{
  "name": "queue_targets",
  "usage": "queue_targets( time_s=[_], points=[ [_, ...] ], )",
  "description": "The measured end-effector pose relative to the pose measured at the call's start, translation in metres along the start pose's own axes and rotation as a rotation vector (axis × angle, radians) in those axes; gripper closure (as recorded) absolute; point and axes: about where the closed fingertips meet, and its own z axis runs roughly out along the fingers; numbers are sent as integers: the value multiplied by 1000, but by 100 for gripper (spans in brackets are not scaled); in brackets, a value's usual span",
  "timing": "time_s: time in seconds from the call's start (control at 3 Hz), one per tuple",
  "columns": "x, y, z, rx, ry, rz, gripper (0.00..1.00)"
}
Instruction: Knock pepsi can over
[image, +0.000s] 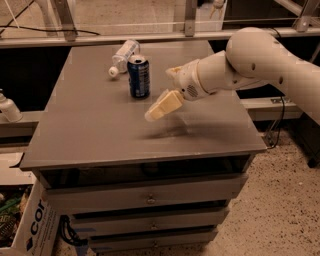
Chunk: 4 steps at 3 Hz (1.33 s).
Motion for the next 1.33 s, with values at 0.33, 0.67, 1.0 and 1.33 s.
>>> queue_targets(
  time_s=[0.33,0.67,1.0,1.33],
  points=[
    [-1,0,3,0,-29,5,0],
    [-16,-7,21,2,-85,-14,0],
    [-27,-18,42,15,-143,-19,0],
    [-32,-28,62,23,-196,3,0]
  ],
)
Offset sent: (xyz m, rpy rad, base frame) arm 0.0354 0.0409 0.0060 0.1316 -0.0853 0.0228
